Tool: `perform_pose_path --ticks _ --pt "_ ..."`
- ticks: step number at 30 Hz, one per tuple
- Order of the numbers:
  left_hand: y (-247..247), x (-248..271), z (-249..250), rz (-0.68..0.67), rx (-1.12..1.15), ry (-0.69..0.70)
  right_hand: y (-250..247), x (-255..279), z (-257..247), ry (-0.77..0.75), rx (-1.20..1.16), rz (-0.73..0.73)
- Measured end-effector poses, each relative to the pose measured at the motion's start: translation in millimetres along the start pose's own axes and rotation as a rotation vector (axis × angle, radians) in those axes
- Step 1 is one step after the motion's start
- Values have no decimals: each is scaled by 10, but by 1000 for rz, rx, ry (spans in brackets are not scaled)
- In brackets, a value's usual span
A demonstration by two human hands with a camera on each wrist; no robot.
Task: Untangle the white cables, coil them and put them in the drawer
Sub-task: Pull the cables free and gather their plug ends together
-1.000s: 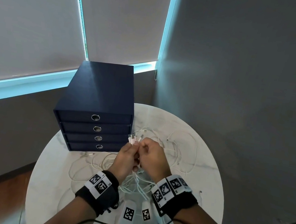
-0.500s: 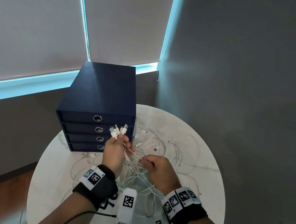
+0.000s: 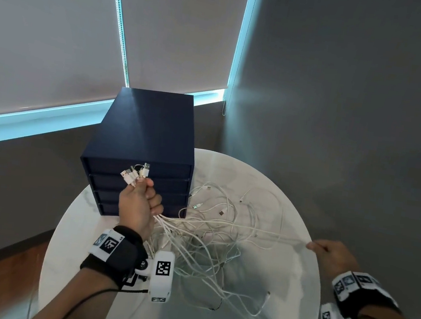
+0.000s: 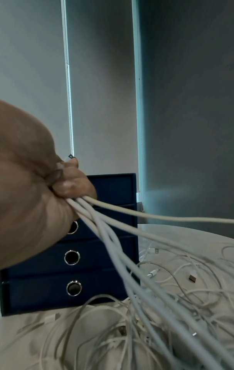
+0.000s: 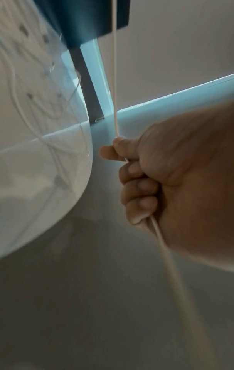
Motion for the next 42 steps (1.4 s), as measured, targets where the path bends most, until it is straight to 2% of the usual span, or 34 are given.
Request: perform_pose_path --ticks 4,7,9,11,13,14,16,18,20,22,24,28,33,39,42 --pt "-2 18 -57 0 -19 -14 -56 62 483 93 225 38" --pt "48 90 -136 -23 -44 -23 213 198 666 102 345 -111" --pt "126 168 -216 -53 -55 -41 361 266 514 129 358 -174" --pt "229 259 -313 -92 -67 -63 441 280 158 95 198 -96" --pt "351 352 -412 -147 -92 -84 419 360 -447 -93 -43 18" --pt "412 403 -459 -180 -105 -92 395 463 -790 -182 -196 17" --pt "527 511 -542 -239 -128 -97 356 736 -1487 -306 -467 -152" --pt "605 580 -585 -254 -152 -88 439 963 -1934 -365 -637 -369" --pt "612 591 -592 -230 -161 -117 572 1113 -2139 -327 -749 -479" --pt "579 550 -558 -208 -126 -158 682 1177 -2187 -266 -804 -503" --pt "527 483 -512 -181 -42 -194 768 1199 -2167 -292 -755 -480" --pt "442 418 -518 -166 -9 -276 890 1193 -2011 -533 -431 -356" --pt "346 334 -546 -142 -99 -319 1045 1133 -1774 -597 -121 -303" --pt "326 281 -458 -182 -142 -355 1026 886 -1404 -482 -4 -287" --pt "334 290 -438 -197 -188 -391 988 731 -1212 -368 107 -211"
Point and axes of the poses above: each hand's wrist, its own x-axis away from the middle knuckle, its own y-axis out of the palm, z = x × y, the point moved 1 cm from there along -x, towards the middle knuckle, and after that the axes turned 11 degrees about z, right-handed, at the moved point
